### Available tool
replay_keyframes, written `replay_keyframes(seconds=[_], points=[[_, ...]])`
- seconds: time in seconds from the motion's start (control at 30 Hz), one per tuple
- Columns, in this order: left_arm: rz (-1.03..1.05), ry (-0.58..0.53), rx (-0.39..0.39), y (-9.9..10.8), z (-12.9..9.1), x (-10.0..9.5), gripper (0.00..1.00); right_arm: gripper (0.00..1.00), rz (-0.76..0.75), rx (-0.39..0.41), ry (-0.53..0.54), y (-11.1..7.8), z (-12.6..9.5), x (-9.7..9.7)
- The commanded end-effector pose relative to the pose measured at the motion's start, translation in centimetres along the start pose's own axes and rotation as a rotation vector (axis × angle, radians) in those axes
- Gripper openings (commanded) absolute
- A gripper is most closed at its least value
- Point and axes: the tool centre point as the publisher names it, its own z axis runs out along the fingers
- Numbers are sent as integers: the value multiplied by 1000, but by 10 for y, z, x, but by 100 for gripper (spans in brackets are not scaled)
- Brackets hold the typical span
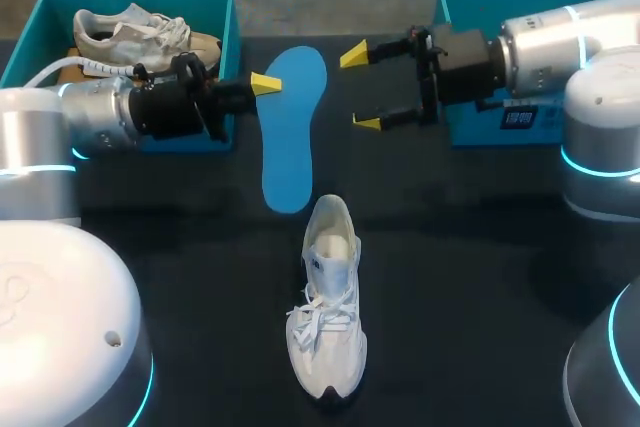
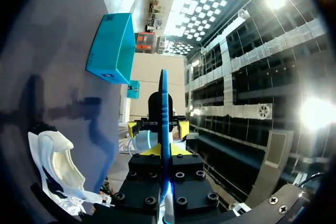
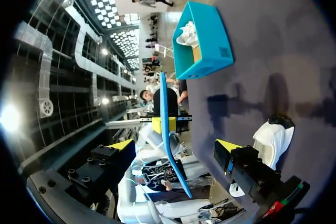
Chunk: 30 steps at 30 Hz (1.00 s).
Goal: Take the shoe out of the shoebox, open the shoe tongue, remove and reinsert the insole, then place the shoe into the shoebox
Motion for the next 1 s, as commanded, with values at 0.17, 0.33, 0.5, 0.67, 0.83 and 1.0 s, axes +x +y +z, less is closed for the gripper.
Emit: replay_keyframes(seconds=[0.17, 0.33, 0.5, 0.67, 0.83, 1.0], points=[[0, -3, -1, 0, 0, 0, 0, 100, -32, 2, 5, 6, 21, 3], [0, -3, -1, 0, 0, 0, 0, 100, -54, 2, 7, 5, 28, 6], [0, -3, -1, 0, 0, 0, 0, 100, -63, 0, 11, 3, 31, 7], [0, -3, -1, 0, 0, 0, 0, 100, -35, -17, -97, -3, 25, 13], [0, -3, -1, 0, 0, 0, 0, 100, -20, -45, -183, -20, 0, 25], [0, -3, -1, 0, 0, 0, 0, 100, -18, -64, -340, -35, -5, 44]])
